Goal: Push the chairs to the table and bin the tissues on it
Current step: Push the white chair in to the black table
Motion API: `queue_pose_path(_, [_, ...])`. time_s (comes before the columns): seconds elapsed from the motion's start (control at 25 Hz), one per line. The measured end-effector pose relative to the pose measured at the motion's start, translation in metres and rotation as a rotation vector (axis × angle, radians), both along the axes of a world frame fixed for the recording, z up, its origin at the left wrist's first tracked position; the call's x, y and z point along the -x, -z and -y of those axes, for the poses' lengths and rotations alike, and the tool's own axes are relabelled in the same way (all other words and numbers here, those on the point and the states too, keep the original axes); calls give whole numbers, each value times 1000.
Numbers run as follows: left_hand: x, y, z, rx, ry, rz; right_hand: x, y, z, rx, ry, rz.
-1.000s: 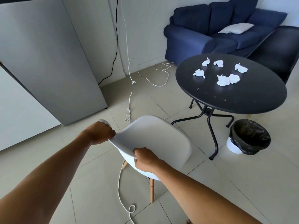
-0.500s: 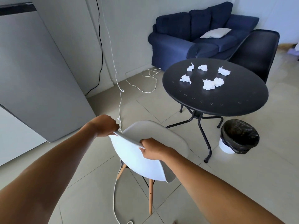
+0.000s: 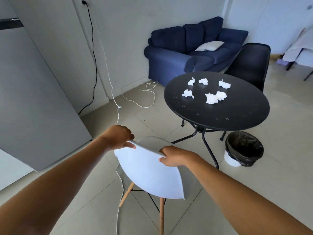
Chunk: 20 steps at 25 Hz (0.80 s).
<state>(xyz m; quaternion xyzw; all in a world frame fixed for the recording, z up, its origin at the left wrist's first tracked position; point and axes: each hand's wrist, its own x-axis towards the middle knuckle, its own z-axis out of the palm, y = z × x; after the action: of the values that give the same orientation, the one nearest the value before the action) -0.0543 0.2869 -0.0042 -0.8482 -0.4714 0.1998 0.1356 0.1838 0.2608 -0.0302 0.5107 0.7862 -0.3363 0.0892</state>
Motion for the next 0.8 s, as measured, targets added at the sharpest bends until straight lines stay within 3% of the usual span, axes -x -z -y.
queue_pose_path(0.16, [16, 10, -25, 97, -110, 297, 3, -6, 2, -10, 227, -57])
queue_pose_path(0.44, [24, 22, -35, 127, 178, 184, 25, -1, 38, -50, 510, -108])
queue_pose_path(0.8, [46, 43, -8, 59, 300, 194, 53, 13, 74, -316, 404, 142])
